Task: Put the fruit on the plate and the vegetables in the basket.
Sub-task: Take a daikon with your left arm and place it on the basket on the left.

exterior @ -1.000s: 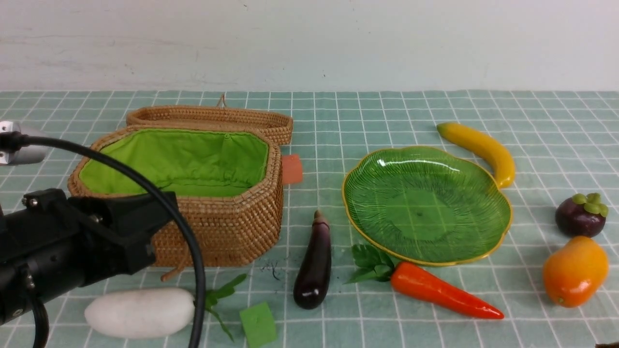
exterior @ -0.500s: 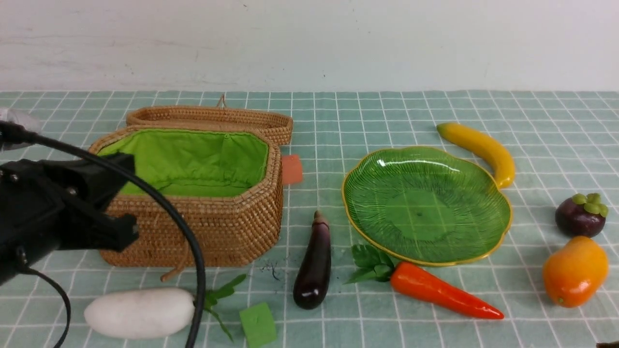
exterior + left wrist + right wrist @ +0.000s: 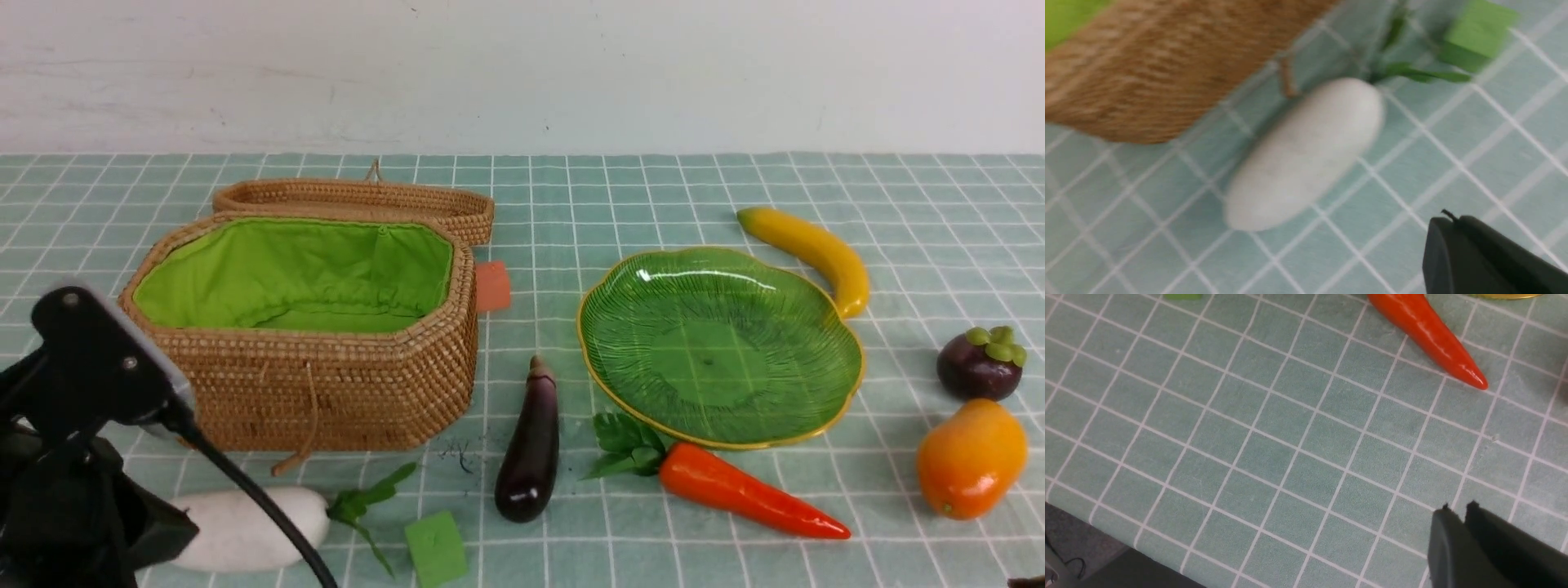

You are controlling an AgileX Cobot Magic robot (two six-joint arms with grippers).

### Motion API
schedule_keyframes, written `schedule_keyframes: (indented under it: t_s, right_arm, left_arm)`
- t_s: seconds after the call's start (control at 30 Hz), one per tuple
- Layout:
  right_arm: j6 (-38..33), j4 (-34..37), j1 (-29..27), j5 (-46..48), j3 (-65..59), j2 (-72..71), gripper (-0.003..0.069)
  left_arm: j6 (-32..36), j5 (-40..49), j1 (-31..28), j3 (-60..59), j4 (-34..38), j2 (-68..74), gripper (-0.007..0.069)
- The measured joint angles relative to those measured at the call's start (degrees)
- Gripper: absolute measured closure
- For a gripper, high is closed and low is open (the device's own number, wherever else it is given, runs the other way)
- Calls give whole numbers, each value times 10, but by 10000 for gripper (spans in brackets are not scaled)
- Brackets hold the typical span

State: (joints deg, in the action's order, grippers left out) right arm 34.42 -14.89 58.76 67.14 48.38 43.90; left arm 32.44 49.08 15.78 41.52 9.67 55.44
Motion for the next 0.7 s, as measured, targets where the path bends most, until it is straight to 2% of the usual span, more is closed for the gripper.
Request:
schedule_keyframes:
  t_s: [0.1, 0.27, 0.47, 0.57, 0.6, 0.7]
  right_arm:
    - [0, 0, 0, 0, 0, 0, 594]
    - [0, -7, 0, 0, 0, 0, 584]
    - [0, -24, 0, 0, 0, 0, 573]
    - [0, -24, 0, -1, 0, 0, 571]
    - [0, -24, 0, -3, 0, 0, 569]
    - [0, -25, 0, -14, 0, 0, 564]
  left_arm:
    - [22, 36, 0, 27, 15, 30, 638]
    - [14, -3, 0, 37, 31, 47, 638]
    - [13, 57, 0, 45, -25, 126, 638]
    - [26, 55, 0, 46, -37, 160, 637]
    - [36, 51, 0, 46, -40, 177, 633]
    - [66, 37, 0, 53, -51, 214, 550]
